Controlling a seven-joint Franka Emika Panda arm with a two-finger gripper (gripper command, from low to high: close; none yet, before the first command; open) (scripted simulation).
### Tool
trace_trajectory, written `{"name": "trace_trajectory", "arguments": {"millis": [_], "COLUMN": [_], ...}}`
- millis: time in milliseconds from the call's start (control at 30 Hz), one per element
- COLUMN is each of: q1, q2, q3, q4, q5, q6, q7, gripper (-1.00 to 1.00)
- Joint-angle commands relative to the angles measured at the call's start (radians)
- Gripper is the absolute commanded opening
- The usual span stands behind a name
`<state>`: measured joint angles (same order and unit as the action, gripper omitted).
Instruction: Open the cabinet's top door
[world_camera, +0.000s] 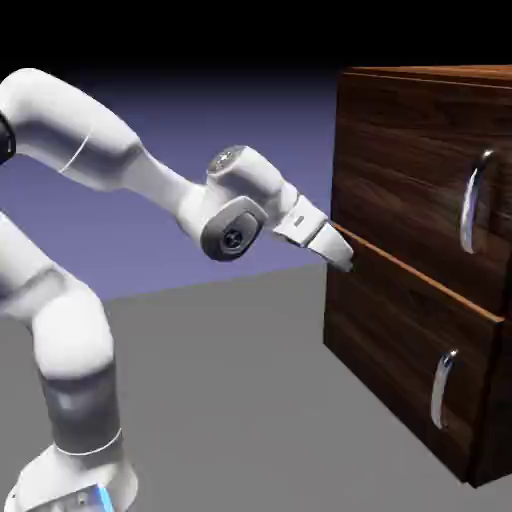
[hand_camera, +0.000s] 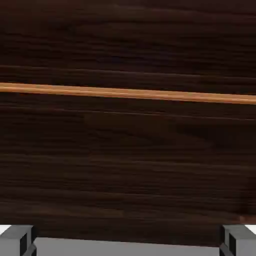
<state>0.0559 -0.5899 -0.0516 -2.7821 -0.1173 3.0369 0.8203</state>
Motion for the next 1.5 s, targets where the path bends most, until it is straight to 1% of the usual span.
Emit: {"name": "trace_trajectory", "arguments": {"millis": [0,1467], "q1": [0.016,0.732], "q2": [-0.007,-0.331], "q3": [-0.019,-0.860], "q4": [0.010,0.466], "q5": [-0.044,-1.957], "q6": [0.000,-0.003], "q7": [0.029,1.323], "gripper": [1.00,1.00]}}
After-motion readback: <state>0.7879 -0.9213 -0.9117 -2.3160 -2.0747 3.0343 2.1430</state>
